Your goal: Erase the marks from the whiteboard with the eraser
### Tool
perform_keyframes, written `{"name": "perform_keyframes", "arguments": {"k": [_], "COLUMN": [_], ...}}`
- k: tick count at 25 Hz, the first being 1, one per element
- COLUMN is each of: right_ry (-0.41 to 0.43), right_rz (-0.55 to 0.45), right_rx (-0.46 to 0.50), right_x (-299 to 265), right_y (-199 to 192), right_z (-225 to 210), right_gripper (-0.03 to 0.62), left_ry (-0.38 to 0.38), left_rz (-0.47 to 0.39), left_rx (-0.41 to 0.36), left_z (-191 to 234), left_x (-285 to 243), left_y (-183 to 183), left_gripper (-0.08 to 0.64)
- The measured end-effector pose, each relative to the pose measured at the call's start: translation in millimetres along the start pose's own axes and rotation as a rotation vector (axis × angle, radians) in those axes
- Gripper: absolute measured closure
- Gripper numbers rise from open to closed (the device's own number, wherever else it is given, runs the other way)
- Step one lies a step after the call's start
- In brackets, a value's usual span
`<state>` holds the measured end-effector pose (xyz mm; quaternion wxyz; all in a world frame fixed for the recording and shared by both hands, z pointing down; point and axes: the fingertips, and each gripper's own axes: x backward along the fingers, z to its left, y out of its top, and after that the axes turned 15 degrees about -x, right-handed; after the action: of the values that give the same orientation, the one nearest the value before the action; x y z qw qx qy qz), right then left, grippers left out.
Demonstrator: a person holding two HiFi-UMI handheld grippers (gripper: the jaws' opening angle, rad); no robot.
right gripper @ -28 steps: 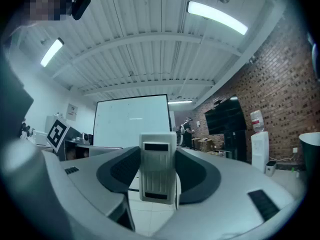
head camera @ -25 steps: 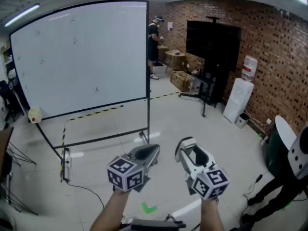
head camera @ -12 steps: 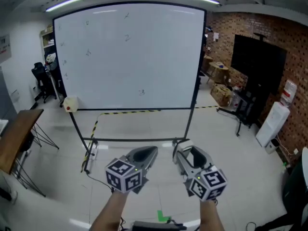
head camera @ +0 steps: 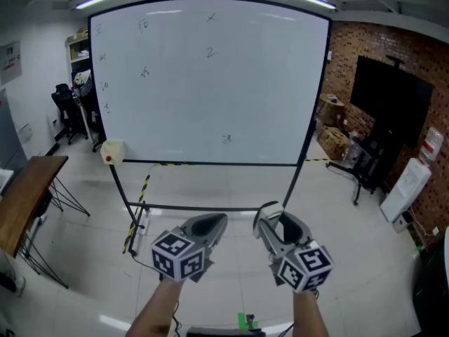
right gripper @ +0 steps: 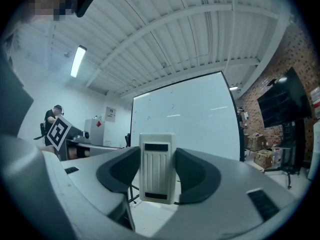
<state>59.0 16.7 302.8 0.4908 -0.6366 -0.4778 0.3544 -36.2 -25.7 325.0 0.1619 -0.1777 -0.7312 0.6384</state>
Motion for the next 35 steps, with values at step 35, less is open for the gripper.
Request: {"name": "perform_keyframes", "arguments": {"k": [35], "right_ry": [0.114], "right_rz": [0.057], "right_rx": [-0.004], "right_x": [-290], "right_y": [22], "right_z": [-166], "right_gripper": [0.36], "left_ry": [0.179], "left_rz": [0.106], "left_rx": [0.032], "left_z": [236], "left_x": [-201], "left_y": [-55], "left_gripper": [0.558]}}
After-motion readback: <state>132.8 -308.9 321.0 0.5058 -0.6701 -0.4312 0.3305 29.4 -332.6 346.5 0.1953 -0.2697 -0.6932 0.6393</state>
